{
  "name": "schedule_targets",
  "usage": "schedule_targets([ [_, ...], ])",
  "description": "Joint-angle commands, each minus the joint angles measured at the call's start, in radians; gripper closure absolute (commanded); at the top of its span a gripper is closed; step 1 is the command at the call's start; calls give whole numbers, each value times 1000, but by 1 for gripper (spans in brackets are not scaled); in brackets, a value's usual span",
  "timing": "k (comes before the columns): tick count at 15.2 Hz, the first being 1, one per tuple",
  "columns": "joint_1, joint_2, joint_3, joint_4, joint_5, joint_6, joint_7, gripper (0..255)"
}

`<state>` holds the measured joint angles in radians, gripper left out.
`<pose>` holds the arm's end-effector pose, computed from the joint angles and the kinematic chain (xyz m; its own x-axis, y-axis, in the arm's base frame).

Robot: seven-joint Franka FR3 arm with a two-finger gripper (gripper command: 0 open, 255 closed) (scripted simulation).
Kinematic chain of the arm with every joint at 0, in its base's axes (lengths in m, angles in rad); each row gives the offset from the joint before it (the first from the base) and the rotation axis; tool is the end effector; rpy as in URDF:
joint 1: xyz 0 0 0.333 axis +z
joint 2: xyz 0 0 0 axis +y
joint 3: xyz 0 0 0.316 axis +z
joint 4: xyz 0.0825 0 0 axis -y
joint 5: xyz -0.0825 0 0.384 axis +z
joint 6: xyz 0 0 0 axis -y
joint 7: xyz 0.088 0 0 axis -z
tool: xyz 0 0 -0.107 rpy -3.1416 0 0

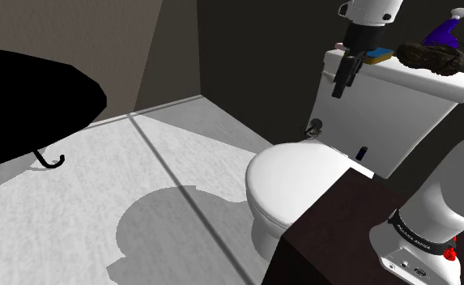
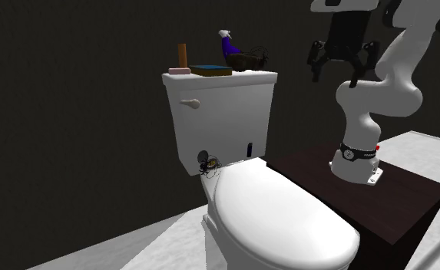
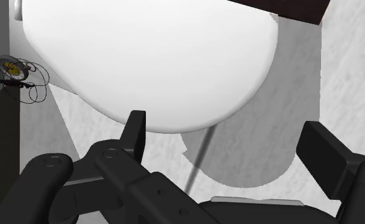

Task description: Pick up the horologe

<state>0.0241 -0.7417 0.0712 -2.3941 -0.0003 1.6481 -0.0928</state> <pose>0.3228 0.0359 0.5646 0.9857 0.1683 -0.0100 0.1686 -0.9845 0.0476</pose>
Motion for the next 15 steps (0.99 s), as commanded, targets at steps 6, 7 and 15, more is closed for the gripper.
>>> schedule_targets([
  [6,-59,119,-4,-40,-34,149,72,0],
  [7,-71,146,-5,-45,-41,177,87,0],
  [15,-168,378,-23,-45,-111,392,215,0],
])
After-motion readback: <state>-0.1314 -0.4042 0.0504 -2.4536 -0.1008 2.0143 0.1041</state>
